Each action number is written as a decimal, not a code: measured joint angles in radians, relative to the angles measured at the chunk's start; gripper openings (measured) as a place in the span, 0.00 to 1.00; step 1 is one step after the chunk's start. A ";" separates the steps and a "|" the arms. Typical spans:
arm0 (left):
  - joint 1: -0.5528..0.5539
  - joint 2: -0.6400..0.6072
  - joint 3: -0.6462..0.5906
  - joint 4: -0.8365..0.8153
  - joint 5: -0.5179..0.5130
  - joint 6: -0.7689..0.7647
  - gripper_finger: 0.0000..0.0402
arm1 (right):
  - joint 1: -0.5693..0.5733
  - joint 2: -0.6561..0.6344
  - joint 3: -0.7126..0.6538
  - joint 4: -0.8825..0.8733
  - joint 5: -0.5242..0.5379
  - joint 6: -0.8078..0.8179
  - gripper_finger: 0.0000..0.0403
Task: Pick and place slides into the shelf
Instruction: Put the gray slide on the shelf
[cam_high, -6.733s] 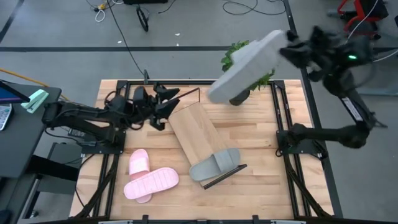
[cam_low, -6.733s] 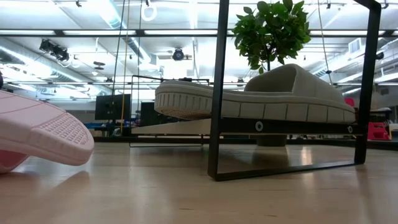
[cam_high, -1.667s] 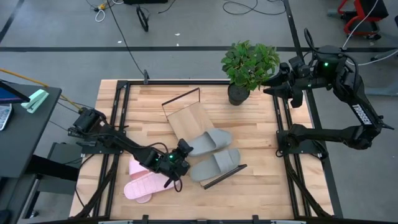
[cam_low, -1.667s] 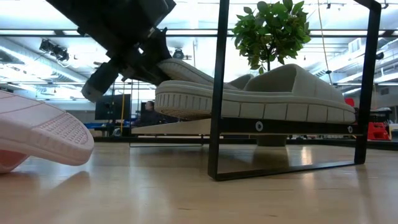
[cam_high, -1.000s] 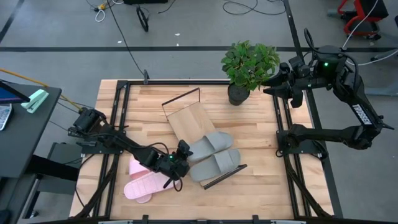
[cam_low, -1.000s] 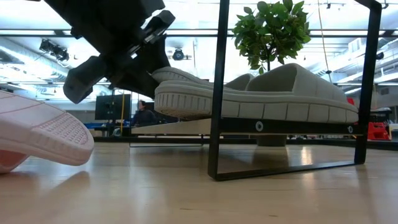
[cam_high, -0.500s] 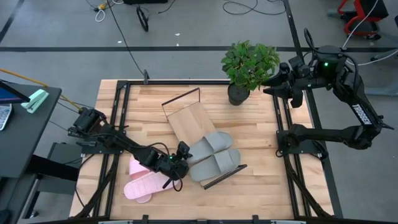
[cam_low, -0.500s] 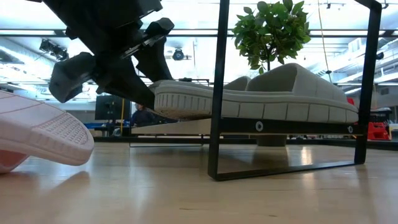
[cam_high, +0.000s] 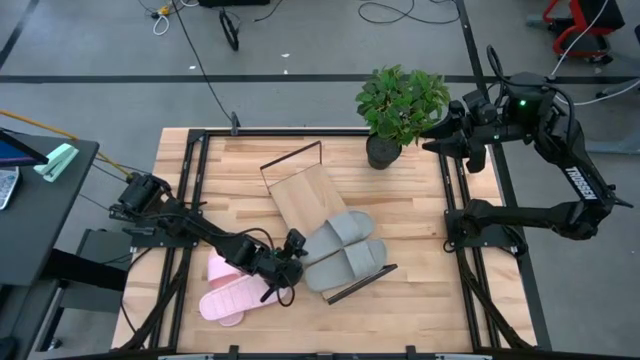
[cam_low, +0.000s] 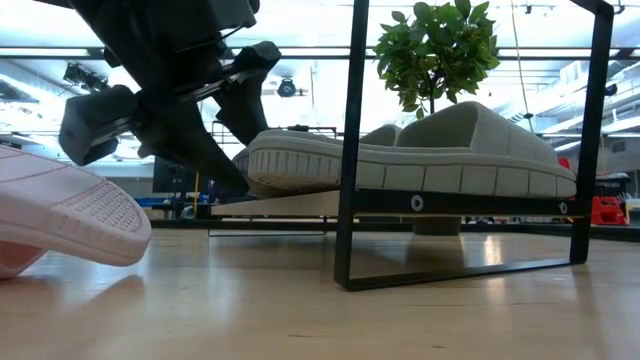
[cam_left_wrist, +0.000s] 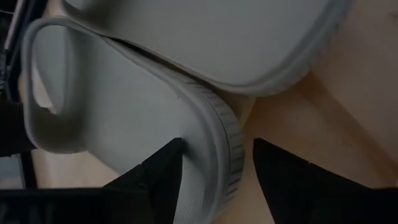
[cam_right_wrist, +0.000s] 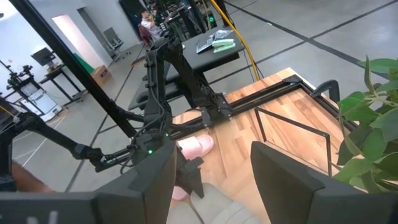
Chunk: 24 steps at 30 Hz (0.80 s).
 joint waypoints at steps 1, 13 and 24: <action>0.000 0.000 0.000 -0.004 0.005 -0.003 0.50 | 0.000 0.000 0.000 -0.001 -0.002 0.000 0.53; -0.005 -0.010 0.031 -0.042 -0.034 0.007 0.50 | 0.000 0.001 0.000 -0.055 -0.004 -0.025 0.53; -0.002 -0.010 0.174 -0.323 -0.038 -0.145 0.52 | 0.000 0.001 0.000 -0.057 -0.016 -0.039 0.53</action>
